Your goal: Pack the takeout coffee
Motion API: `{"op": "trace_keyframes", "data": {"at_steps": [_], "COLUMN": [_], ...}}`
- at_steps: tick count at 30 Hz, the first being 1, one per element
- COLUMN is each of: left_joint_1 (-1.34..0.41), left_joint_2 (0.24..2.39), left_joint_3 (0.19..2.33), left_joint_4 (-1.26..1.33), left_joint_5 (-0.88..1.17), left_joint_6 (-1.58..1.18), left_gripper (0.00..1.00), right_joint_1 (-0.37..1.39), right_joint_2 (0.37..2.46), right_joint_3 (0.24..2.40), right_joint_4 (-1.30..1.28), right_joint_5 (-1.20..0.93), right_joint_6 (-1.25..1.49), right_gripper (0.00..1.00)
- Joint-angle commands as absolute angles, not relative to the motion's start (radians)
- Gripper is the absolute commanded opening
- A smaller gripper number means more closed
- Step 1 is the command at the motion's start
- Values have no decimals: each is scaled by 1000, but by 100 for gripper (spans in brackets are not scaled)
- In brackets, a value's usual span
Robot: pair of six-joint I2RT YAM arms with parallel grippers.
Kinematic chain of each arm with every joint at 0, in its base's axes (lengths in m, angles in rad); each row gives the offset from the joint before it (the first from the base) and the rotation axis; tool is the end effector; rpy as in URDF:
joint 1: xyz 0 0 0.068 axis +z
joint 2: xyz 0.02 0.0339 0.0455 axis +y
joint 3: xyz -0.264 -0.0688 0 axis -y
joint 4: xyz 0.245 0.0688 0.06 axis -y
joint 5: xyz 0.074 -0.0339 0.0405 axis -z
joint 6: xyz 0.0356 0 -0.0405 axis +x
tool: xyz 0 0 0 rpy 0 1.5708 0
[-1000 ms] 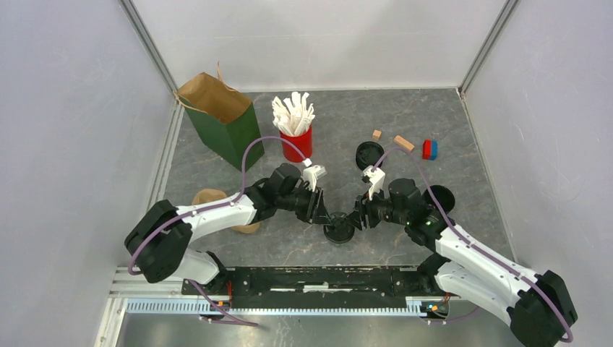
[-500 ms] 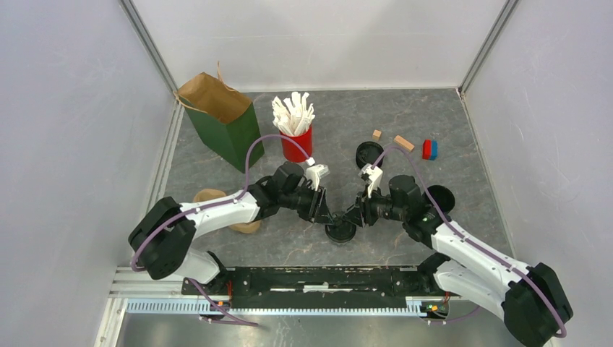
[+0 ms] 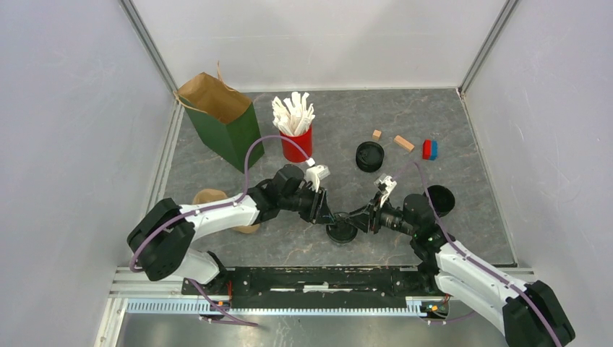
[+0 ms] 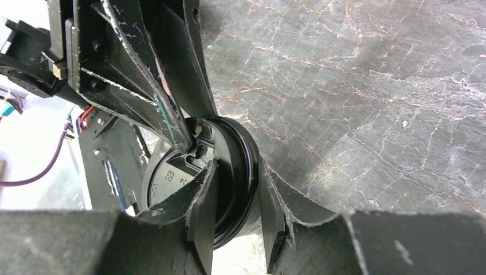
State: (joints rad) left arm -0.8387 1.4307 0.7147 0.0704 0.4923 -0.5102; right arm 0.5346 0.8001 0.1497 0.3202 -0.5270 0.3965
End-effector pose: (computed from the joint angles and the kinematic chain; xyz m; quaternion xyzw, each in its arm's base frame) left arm 0.1823 -0.2281 0.1960 0.2492 0.8385 -0.4406 0.2019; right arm 0.1342 0.1002 0.1683 -0.2052 0.7733 0.4413 0.4063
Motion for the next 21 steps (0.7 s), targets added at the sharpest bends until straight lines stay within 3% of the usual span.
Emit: {"op": "trace_keyframes", "data": {"at_steps": [1,13,21], "left_joint_1": [-840,-837,-833], "left_joint_2": [1435,1405,1329], "left_joint_3": [657,775,775], "left_joint_4": [-57,-10,-14], "left_joint_5": [367,392,413], "left_joint_6": [-478,-595,-681], "left_gripper": [43,63,82], "right_joint_1": [523,527,536], "right_joint_2": [790,667,641], "right_joint_3": [23,5,5], "right_joint_4": [178,260,248], "right_joint_5": [-461,-423,-400], "right_joint_6": [418,601,620], "right_gripper": [35,35,35]}}
